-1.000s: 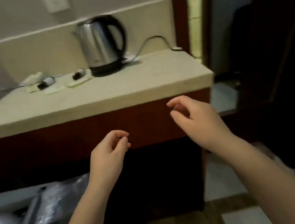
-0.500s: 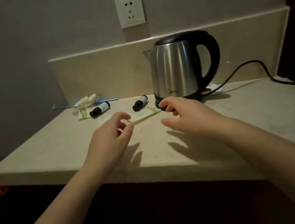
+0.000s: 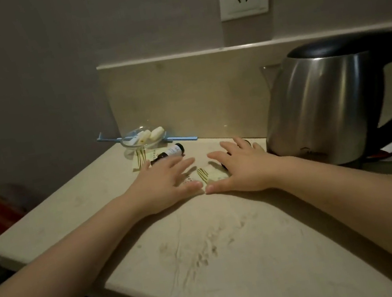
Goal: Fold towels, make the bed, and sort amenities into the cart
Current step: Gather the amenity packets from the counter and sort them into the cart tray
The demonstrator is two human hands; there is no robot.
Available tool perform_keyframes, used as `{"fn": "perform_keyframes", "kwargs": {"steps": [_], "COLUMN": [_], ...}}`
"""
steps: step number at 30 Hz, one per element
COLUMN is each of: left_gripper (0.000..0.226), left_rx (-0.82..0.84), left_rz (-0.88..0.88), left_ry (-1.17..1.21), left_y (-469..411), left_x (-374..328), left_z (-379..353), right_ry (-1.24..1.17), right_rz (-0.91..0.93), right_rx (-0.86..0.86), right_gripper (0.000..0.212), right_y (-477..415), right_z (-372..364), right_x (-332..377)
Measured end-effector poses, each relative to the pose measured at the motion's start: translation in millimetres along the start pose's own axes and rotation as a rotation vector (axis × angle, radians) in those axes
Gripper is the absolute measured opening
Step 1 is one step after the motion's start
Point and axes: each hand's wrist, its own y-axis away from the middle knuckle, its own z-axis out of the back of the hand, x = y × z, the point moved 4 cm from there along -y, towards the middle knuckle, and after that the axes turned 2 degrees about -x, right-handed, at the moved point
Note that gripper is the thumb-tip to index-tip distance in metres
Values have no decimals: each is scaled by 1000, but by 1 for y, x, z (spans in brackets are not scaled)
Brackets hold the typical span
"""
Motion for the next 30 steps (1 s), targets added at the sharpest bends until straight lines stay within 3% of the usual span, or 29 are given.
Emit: {"fn": "perform_keyframes", "kwargs": {"steps": [2,5,8,12,15,19,23,27,30], "left_gripper": [78,71,76,94,94,73,25,19,23], "left_rx": [52,1,0,60,-52,-193,-349,-336,-320], "left_rz": [-28,-14,63,212,243,274,253,233,146], "left_ry": [37,78,163,300,346,529,737,814,822], "left_y": [0,2,2,5,14,30,37,37,35], "left_x": [-6,-6,-5,6,13,16,19,5,-10], "left_z": [-3,0,5,9,12,14,12,11,14], "right_ry": [33,71,-62,-138,-147,-163,-224,-231,-222], "right_rz": [-9,4,5,-23,-48,-25,33,31,-4], "right_rx": [-55,-166,-196,-175,-97,56,45,-19,-115], "right_gripper": [79,67,55,62,72,55,36,18,15], "right_y": [-4,4,10,8,8,9,15,19,19], "right_z": [-3,-3,1,0,0,8,10,4,-1], "right_x": [4,13,20,26,28,30,32,33,34]}}
